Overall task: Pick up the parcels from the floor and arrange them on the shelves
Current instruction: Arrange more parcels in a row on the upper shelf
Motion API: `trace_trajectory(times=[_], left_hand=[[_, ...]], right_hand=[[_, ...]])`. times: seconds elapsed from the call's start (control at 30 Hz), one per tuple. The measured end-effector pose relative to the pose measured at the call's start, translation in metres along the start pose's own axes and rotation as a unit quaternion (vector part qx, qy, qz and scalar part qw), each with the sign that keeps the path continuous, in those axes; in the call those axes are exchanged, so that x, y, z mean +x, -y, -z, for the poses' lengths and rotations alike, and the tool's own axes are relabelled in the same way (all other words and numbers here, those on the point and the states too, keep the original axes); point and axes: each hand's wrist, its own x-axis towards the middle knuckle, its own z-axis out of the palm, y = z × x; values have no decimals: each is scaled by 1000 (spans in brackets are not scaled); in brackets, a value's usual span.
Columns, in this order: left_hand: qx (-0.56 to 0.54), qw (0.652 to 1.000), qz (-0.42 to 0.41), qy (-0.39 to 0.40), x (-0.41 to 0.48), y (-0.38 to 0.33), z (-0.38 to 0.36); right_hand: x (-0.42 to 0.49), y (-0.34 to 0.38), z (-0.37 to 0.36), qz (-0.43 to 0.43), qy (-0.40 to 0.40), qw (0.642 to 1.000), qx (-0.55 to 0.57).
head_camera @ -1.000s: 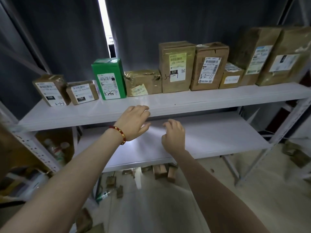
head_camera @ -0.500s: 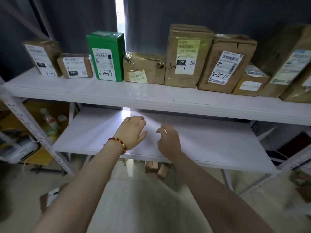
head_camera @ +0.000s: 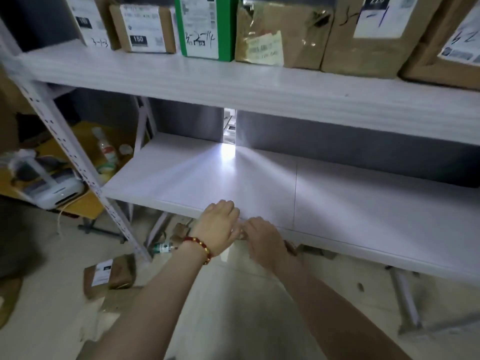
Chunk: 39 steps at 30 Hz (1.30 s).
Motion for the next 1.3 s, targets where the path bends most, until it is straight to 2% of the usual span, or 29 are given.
trace_trajectory(times=[0.13, 0.3, 0.47, 0.57, 0.77, 0.9, 1.03, 1.13, 1.3], left_hand=[[9, 999, -15, 28, -18, -2, -123], [-12, 998, 36, 40, -28, 1, -272], [-21, 997, 53, 45, -46, 10, -419], [-13, 996, 74, 52, -57, 21, -486], [-6, 991, 131, 31, -57, 30, -560], [-4, 986, 162, 39, -40, 19, -587], [-4, 988, 152, 31, -31, 13, -614], [1, 986, 154, 62, -44, 26, -637], [-12, 970, 232, 71, -68, 46, -656]], right_hand=[[-30, -42, -136, -20, 50, 999, 6], [-85, -123, -280, -69, 57, 995, -38], [-136, -200, -375, -238, 106, 963, -76], [-161, -235, -418, -291, 159, 940, -78], [-183, -270, -474, -339, 164, 925, -44], [-173, -278, -498, -338, 184, 922, -50], [-151, -285, -522, -325, 178, 927, -50], [-141, -295, -538, -336, 154, 929, -30], [-133, -327, -553, -348, 189, 918, -25]])
